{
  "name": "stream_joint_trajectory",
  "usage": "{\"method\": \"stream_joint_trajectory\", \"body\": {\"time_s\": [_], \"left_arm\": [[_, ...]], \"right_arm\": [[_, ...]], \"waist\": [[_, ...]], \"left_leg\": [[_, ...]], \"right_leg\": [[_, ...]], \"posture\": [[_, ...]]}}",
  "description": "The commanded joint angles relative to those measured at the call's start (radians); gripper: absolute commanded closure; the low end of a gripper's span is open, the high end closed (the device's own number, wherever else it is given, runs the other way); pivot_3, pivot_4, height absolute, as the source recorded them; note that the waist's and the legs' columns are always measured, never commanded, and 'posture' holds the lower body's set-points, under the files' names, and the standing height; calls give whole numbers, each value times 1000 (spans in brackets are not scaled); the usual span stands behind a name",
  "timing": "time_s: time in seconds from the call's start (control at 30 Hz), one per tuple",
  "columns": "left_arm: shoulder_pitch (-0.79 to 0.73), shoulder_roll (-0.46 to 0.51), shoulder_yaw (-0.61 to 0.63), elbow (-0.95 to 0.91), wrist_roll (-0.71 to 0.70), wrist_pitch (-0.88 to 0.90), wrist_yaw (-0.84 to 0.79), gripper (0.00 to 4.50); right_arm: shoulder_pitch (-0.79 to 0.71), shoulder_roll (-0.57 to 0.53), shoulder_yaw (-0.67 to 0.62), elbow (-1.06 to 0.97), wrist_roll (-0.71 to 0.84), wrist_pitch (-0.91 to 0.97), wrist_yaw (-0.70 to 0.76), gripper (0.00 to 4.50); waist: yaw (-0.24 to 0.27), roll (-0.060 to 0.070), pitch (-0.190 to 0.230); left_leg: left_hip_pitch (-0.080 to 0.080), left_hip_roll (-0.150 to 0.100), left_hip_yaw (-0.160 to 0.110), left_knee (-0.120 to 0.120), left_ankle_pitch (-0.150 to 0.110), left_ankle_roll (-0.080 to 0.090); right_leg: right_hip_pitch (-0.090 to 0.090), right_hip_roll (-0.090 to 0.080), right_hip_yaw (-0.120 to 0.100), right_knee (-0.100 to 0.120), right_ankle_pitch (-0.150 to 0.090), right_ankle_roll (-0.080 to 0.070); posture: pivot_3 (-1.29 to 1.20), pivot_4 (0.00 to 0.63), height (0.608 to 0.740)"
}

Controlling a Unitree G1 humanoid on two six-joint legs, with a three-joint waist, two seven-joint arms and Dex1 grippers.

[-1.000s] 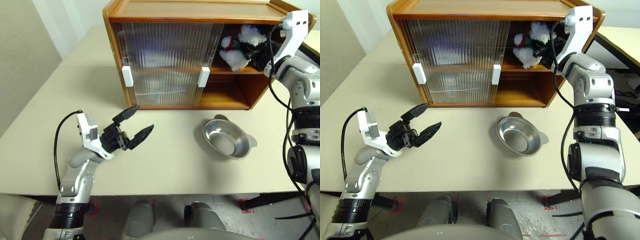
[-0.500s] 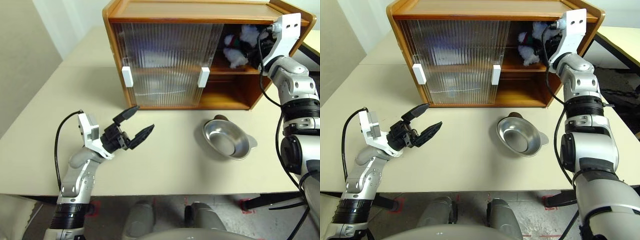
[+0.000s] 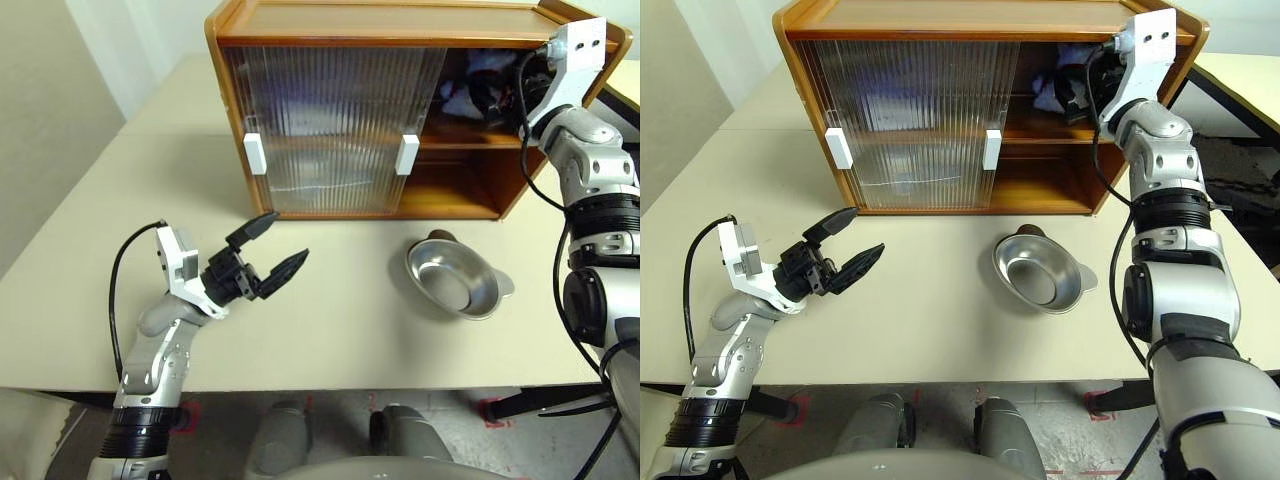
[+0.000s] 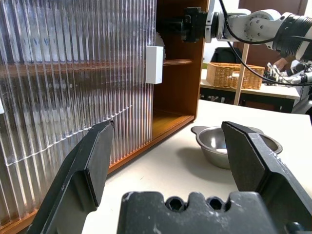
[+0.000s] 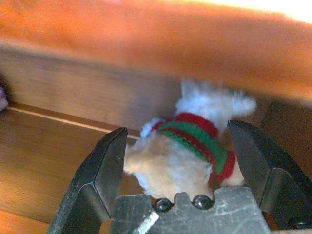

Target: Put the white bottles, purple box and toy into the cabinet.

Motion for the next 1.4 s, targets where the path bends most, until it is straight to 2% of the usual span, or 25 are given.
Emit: {"method": "stream_joint_trajectory", "body": {"time_s": [0.03, 0.23, 0.33, 0.4, 0.5, 0.63, 0.77, 0.9, 1.17, 1.4], "left_arm": [[-3, 0, -9, 11, 11, 5, -5, 0], [9, -1, -6, 8, 10, 1, -5, 0], [18, 0, -5, 4, 8, 1, -7, 0], [19, 0, -5, 4, 7, 2, -7, 0], [16, 5, -5, 12, 8, 2, -14, 0], [12, 8, -4, 13, 6, 5, -20, 0], [18, 9, -7, 8, 6, 6, -25, 0], [23, 8, -9, 6, 10, 4, -26, 0], [29, 9, -9, 2, 11, 2, -24, 0], [22, 16, -10, 2, 8, 10, -29, 0]], "right_arm": [[36, -30, 2, -82, 6, 52, 38, 48], [120, -104, -21, -278, 73, 216, 154, 48], [199, -178, -25, -402, 152, 335, 301, 48], [224, -198, -31, -441, 179, 372, 334, 48], [325, -268, -43, -575, 290, 488, 482, 48], [465, -353, -59, -719, 426, 721, 568, 48], [578, -383, -127, -746, 533, 950, 540, 48], [668, -366, -209, -696, 578, 1032, 513, 48], [793, -300, -368, -519, 611, 1039, 446, 48], [873, -249, -400, -492, 587, 1000, 370, 48]], "waist": [[1, 0, 0], [4, 0, 0], [7, 0, 0], [10, 0, 0], [9, 0, 0], [12, 1, -1], [17, 0, -1], [24, 0, -1], [30, -1, -2], [26, -1, -2]], "left_leg": [[0, 0, 0, 0, 0, 0], [0, 0, 0, 0, 0, 0], [-1, 0, -1, 0, 0, 0], [0, 0, -1, 0, 0, 0], [0, 0, -1, 0, 0, 0], [0, 0, -1, 1, 0, 0], [0, 0, -1, 3, 0, 0], [0, 1, -1, 7, 0, 1], [-1, 0, 1, 14, 1, 4], [0, 0, 3, 14, 1, 4]], "right_leg": [[0, 0, 0, 0, 0, 0], [0, -1, 0, 0, 0, 0], [0, -1, -1, -1, 0, 0], [0, -1, -1, -1, 0, 0], [0, 0, 0, -1, 0, 0], [1, 1, -1, -1, 0, 0], [2, 0, -1, -1, 0, 0], [2, 2, 0, -1, 0, 1], [5, 2, 1, -1, 0, 8], [5, 3, 3, -1, 1, 9]], "posture": [[200, 0, 740], [203, 0, 740], [197, 0, 740], [197, 0, 740], [189, 0, 740], [184, 0, 740], [183, 0, 740], [194, 0, 740], [194, 0, 740], [184, 0, 740]]}}
